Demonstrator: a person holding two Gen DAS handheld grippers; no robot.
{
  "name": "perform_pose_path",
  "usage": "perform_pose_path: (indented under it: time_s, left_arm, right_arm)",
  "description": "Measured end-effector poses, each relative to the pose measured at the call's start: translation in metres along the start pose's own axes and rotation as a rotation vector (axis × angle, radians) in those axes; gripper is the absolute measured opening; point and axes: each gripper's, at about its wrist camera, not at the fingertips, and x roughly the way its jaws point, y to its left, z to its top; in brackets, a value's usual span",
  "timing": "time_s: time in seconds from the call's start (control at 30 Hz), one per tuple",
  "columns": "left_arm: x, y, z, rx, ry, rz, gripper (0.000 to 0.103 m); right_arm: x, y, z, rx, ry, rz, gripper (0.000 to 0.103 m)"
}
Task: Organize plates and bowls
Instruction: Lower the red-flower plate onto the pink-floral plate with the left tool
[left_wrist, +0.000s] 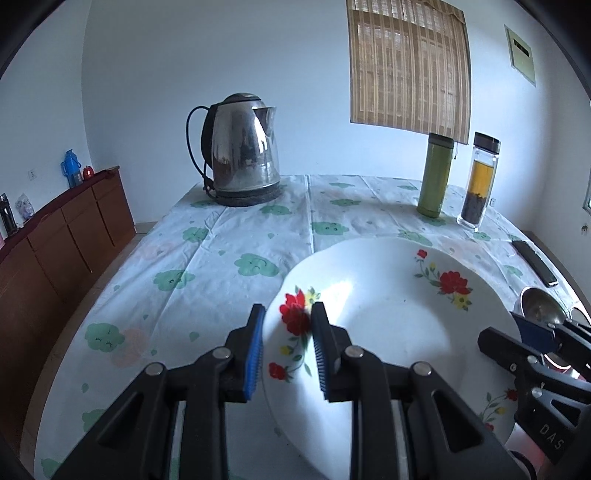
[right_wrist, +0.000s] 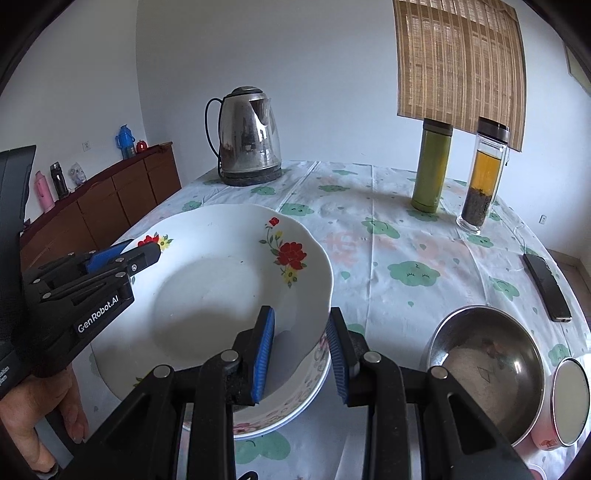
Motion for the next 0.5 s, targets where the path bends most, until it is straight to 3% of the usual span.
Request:
perform_pose_path:
  time_s: [0.5]
  left_arm:
    - [0.02,-0.003,-0.011,0.028,0.06,-0.015,0.023]
  right_arm:
    - [0.017,0.001,-0.008,-0.017,0.06,-0.034,0.031]
